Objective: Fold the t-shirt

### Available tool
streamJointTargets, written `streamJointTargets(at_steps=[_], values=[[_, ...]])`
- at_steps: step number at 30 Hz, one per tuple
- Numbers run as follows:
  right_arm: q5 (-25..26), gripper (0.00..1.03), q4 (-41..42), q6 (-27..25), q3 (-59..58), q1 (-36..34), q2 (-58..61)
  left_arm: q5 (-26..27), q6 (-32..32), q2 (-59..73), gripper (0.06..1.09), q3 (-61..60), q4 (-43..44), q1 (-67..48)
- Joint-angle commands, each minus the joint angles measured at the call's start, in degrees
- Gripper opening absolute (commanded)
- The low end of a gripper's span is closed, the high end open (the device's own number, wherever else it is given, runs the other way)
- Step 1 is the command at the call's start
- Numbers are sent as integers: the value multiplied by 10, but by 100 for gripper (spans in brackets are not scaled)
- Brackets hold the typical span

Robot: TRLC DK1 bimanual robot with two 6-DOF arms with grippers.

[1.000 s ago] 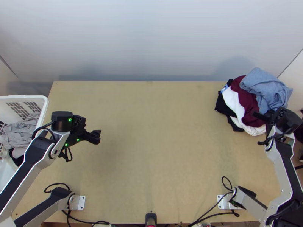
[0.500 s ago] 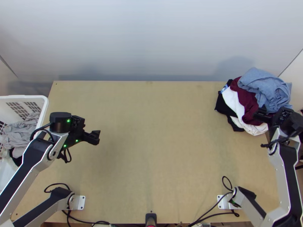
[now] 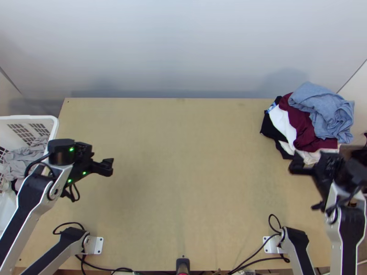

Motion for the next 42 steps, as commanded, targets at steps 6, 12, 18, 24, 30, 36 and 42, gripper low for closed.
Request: streamJointTargets(at_steps=[6, 12, 18, 24, 30, 36, 42], values=[[-7, 99, 4, 74, -113, 99, -186, 0, -50, -194, 104, -129, 98, 73], [-5, 99, 149, 60, -207, 125, -208, -9, -27, -268, 104, -206, 198, 101], [-3, 99, 314, 50, -308, 125, -239, -10, -25, -401, 104, -364, 380, 135], [2, 98, 409, 72, -390, 126, -267, -10, 4, -501, 104, -464, 447, 131], [2, 98, 383, 95, -432, 128, -346, -10, -26, -509, 104, -515, 483, 124], [2, 99, 353, 95, -432, 140, -345, -10, -60, -509, 104, -523, 462, 133], [3, 99, 335, 89, -430, 167, -336, -10, -35, -509, 104, -519, 418, 145]])
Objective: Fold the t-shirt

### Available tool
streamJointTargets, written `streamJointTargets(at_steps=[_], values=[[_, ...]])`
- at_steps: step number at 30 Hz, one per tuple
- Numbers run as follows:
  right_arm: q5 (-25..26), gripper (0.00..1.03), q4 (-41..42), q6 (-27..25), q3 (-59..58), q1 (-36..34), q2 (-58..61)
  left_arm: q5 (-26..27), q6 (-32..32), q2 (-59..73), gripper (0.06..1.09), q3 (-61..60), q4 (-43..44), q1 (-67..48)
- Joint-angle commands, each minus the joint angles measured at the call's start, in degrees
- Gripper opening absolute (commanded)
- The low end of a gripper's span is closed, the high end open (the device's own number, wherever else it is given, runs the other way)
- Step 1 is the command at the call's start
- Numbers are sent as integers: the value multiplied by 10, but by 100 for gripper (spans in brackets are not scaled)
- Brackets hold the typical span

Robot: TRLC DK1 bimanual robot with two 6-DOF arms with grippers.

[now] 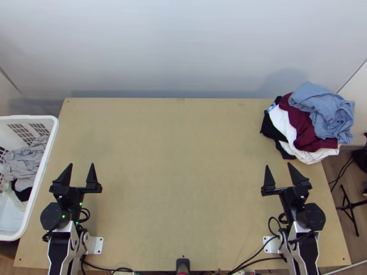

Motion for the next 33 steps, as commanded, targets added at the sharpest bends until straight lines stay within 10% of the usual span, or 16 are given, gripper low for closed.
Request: streamJointTargets(at_steps=[1, 33], values=[[4, 99, -16, -3, -6, 20, -6, 1, 9, -4, 104, -8, -44, 13], [8, 99, -16, -3, -6, 14, -8, 1, 10, -7, 104, -8, -43, 20]])
